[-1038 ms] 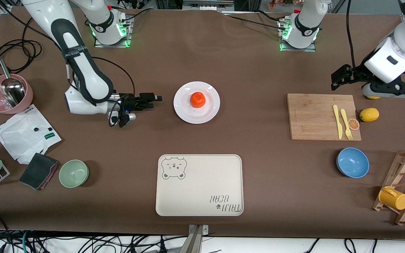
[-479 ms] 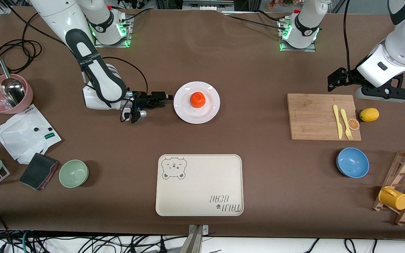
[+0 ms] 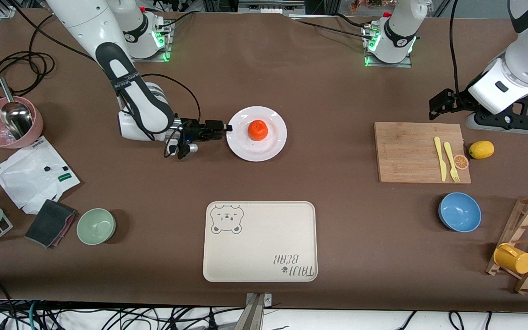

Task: Place orange and plate with both arms
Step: 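Withdraw the left gripper while the right gripper grips the plate rim, then slide the plate with the right gripper onto the bear tray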

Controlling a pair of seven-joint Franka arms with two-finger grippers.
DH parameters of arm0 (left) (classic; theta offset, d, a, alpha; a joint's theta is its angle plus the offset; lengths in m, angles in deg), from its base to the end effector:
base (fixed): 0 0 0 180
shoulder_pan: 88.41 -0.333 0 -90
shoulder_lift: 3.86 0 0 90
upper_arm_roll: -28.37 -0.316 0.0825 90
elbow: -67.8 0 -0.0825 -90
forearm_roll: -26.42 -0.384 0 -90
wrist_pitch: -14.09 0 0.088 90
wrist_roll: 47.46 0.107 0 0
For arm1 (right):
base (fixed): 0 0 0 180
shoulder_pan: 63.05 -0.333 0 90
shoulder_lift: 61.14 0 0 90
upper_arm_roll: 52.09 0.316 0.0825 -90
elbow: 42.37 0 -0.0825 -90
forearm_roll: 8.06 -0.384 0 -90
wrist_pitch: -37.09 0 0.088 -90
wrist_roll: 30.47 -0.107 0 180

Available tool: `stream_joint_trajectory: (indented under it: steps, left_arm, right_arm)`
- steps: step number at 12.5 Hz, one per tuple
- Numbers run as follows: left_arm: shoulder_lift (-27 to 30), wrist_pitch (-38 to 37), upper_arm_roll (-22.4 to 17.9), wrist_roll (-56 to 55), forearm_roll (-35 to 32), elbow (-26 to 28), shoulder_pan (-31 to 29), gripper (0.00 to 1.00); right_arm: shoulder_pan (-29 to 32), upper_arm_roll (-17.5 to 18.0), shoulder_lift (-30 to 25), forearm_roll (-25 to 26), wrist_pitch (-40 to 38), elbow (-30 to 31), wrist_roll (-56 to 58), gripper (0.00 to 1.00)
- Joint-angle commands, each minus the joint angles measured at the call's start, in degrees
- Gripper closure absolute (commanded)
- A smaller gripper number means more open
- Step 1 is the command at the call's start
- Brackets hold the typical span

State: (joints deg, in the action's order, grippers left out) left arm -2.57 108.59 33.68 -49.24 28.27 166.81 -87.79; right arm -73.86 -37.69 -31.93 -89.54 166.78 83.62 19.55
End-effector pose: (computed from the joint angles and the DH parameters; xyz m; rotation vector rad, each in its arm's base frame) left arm 0.5455 -0.0604 0.5692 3.1123 -0.1073 -0.0906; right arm 0.4559 0.2517 0.1410 -2.1338 -0.0571 0.2093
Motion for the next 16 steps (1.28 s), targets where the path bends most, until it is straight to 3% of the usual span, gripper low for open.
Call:
stream_joint_trajectory:
  steps: [1, 7, 16]
  left_arm:
    - [0.3, -1.9, -0.3, 1.8, -0.4, -0.3, -0.9, 0.00]
    - [0.4, -3.0, -0.2, 1.5, -0.4, -0.5, -0.8, 0.00]
    - [0.4, -3.1, -0.1, 1.4, -0.4, -0.5, -0.8, 0.00]
  right_arm:
    - [-0.5, 0.5, 1.0, -2.6, 1.5, -0.3, 2.4, 0.12]
    - [-1.9, 0.4, 2.3, -6.4, 1.6, -1.3, 5.2, 0.29]
    - [-2.1, 0.4, 4.5, -8.4, 1.8, -1.4, 9.1, 0.74]
